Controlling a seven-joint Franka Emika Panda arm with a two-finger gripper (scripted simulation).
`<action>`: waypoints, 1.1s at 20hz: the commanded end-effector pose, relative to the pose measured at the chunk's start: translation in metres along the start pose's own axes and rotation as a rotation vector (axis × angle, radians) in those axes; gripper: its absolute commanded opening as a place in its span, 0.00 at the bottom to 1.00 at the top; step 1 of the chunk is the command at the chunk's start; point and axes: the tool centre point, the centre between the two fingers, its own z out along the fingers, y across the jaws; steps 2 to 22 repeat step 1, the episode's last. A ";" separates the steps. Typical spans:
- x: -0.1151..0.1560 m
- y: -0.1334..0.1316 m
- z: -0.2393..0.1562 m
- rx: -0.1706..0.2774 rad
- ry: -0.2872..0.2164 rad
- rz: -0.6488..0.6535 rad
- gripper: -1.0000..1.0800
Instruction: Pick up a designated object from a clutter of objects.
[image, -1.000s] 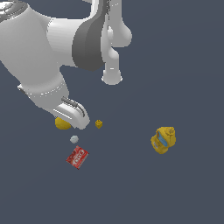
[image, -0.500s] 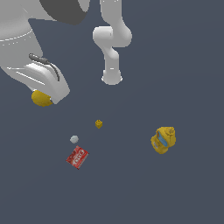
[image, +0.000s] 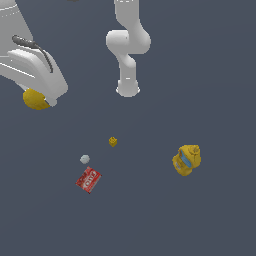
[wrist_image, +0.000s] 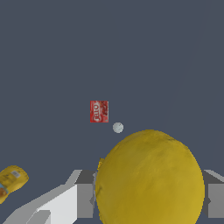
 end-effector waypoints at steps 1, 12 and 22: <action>0.000 0.000 -0.001 0.000 0.000 -0.001 0.00; 0.000 0.000 -0.001 0.000 0.000 -0.001 0.00; 0.000 0.000 -0.001 0.000 0.000 -0.001 0.00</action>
